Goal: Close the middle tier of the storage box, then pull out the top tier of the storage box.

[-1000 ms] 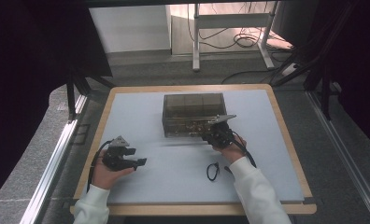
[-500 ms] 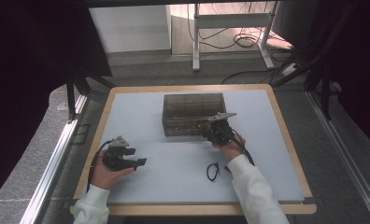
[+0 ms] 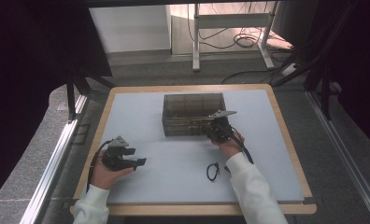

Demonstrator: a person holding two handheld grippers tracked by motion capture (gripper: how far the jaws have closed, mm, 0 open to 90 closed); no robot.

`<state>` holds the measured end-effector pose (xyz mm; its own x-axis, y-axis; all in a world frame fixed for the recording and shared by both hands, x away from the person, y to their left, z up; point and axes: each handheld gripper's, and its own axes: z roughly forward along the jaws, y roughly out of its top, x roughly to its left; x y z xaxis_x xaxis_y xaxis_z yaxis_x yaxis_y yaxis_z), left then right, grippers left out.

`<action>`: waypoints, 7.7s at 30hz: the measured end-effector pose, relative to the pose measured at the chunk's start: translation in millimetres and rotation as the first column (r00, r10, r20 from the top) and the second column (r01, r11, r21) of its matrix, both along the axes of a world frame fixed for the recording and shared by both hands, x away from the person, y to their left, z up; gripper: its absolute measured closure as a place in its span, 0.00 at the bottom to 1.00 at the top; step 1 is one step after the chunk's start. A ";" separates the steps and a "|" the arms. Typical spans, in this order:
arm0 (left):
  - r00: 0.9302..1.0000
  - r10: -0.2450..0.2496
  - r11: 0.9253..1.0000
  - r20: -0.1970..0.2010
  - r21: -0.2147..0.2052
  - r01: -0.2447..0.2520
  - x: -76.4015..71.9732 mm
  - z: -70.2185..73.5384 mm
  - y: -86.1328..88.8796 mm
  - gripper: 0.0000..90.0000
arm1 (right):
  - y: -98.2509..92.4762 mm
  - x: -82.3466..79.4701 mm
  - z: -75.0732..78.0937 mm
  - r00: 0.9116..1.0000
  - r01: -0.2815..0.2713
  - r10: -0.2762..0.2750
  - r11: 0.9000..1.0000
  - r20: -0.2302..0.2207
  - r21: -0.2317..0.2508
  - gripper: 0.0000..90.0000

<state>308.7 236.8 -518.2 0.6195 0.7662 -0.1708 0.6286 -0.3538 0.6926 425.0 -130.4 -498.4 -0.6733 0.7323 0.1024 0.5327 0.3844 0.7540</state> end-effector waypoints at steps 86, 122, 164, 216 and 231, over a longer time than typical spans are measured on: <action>1.000 -0.002 1.000 0.007 0.001 0.002 -1.5 0.9 0.1 0.34 | -58.7 -70.5 29.3 0.981 0.021 0.004 0.992 0.194 -0.126 0.39; 1.000 -0.001 1.000 0.005 -0.001 0.001 -1.3 0.4 0.1 0.34 | -30.1 -69.6 50.3 0.934 0.052 0.054 0.957 0.352 -0.285 0.45; 1.000 -0.004 1.000 -0.003 0.002 0.004 -0.2 -1.9 -0.3 0.34 | 0.4 -70.1 35.0 0.881 0.094 0.144 0.881 0.451 -0.464 0.47; 1.000 -0.001 1.000 -0.001 0.001 0.001 -0.5 -1.5 0.9 0.34 | 31.6 -72.5 15.3 0.793 0.163 0.265 0.776 0.549 -0.610 0.50; 1.000 -0.003 1.000 -0.004 0.001 0.003 -0.2 -2.0 1.2 0.34 | 44.2 -73.7 9.2 0.761 0.180 0.304 0.749 0.573 -0.638 0.51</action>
